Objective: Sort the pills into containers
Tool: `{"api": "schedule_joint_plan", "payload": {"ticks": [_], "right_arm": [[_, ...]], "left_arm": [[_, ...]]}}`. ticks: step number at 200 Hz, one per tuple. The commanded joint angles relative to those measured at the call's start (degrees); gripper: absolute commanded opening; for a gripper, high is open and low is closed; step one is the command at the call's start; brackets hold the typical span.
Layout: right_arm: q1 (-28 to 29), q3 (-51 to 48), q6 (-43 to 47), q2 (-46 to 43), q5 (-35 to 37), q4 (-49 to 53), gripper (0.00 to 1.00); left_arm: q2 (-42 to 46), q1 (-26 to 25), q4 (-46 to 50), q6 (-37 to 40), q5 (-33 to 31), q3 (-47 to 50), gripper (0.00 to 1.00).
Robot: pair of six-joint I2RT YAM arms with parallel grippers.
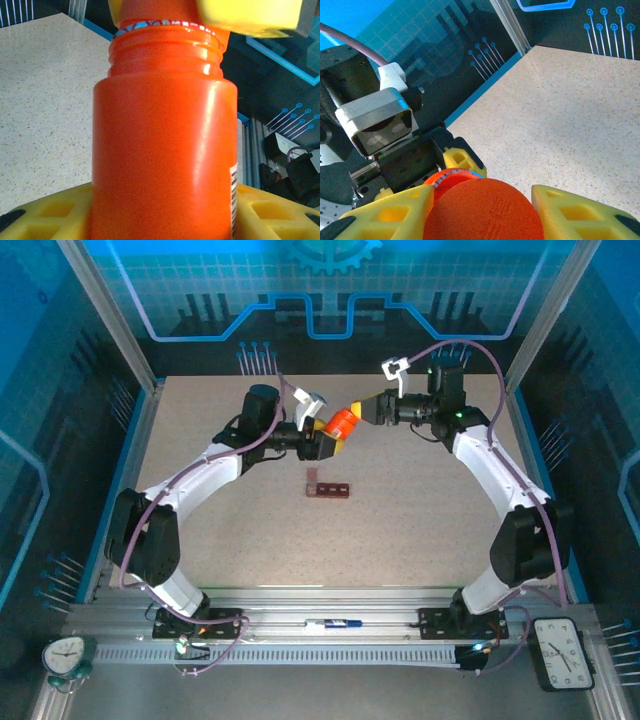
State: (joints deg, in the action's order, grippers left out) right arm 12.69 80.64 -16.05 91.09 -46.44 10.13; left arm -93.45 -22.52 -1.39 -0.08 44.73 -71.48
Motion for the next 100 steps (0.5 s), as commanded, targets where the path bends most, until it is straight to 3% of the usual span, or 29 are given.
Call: {"api": "schedule_joint_plan", "payload": {"ticks": [1,46,100], "right_arm": [[-0.22,0.21,1.59,-0.98,1.31,2.01,0.39],[-3.81,-5.06,-8.43,-3.07,8.59,-4.75,0.4],[-5.0,-10.64,-8.38,-2.81,26.35,3.34,0.41]], "left_arm": [[0.29,0.37,-0.48,0.5,1.68,-1.6,0.18],[0.89,0.33,-0.65,1.15,0.19,-0.36,0.18],[3.15,0.34,-3.86,0.68,-5.07,3.09,0.19]]}}
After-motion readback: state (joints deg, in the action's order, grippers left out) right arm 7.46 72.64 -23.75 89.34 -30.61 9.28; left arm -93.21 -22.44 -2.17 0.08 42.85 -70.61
